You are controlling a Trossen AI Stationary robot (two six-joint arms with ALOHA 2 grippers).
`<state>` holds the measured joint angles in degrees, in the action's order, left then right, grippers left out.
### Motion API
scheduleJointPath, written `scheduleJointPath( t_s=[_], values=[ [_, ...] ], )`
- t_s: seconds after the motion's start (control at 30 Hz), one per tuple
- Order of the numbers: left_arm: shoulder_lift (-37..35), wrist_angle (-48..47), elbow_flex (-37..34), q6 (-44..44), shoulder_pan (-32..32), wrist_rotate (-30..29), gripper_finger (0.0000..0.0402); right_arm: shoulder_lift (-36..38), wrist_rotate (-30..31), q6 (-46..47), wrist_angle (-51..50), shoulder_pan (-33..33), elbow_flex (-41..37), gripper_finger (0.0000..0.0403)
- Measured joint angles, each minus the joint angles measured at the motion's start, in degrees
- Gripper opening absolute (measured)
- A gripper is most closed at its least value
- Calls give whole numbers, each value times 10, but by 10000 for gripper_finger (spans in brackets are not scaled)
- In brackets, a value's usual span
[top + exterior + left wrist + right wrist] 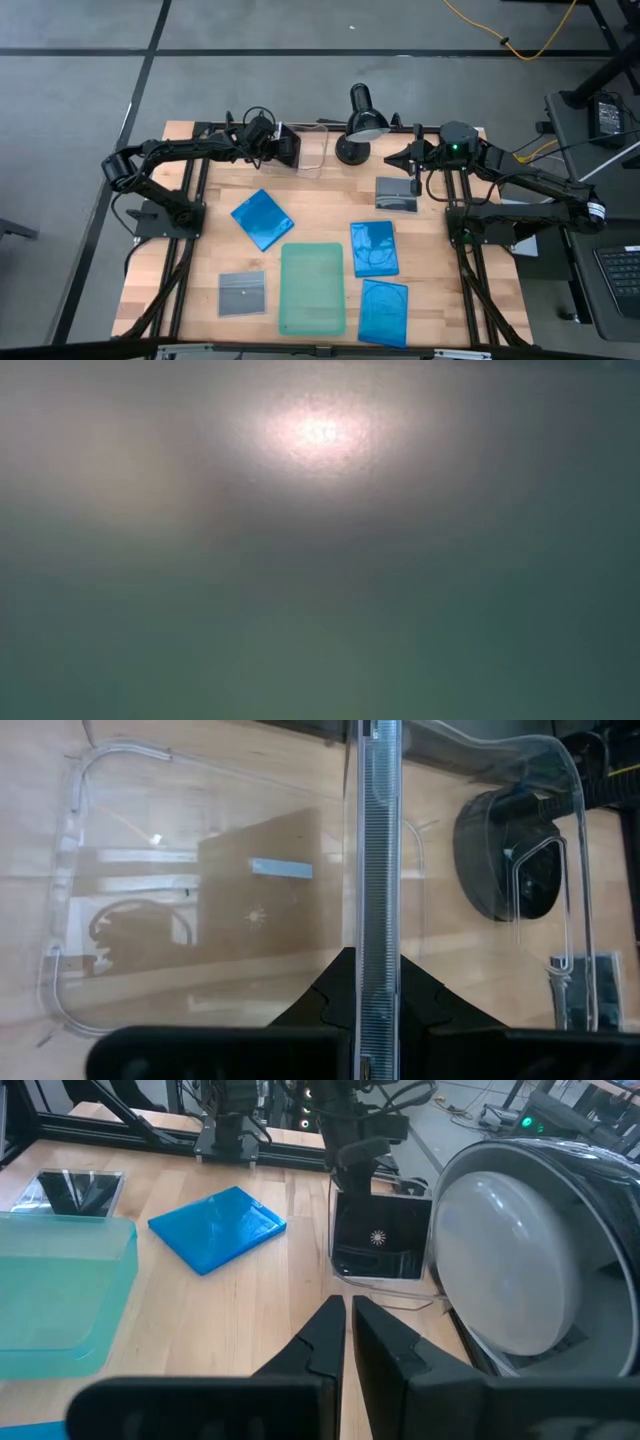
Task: Pick & place jewel cases by type
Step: Put the middle black CD case into the transparent bin
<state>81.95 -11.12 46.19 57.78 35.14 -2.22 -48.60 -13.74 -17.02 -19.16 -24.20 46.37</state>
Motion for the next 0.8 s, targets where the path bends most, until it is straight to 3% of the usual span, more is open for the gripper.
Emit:
scheduleJointPath(
  t_s=[0.17, 0.6, 0.8],
  values=[
    [0, 1, 0, 0, 2, 7, 22, 0, 0, 0, 0, 0, 0, 29],
    [0, 1, 0, 1, 2, 8, 83, 0, 0, 0, 0, 0, 0, 29],
    [0, -43, 0, -14, 2, 9, 93, 0, 0, 0, 0, 0, 0, 29]
  ],
)
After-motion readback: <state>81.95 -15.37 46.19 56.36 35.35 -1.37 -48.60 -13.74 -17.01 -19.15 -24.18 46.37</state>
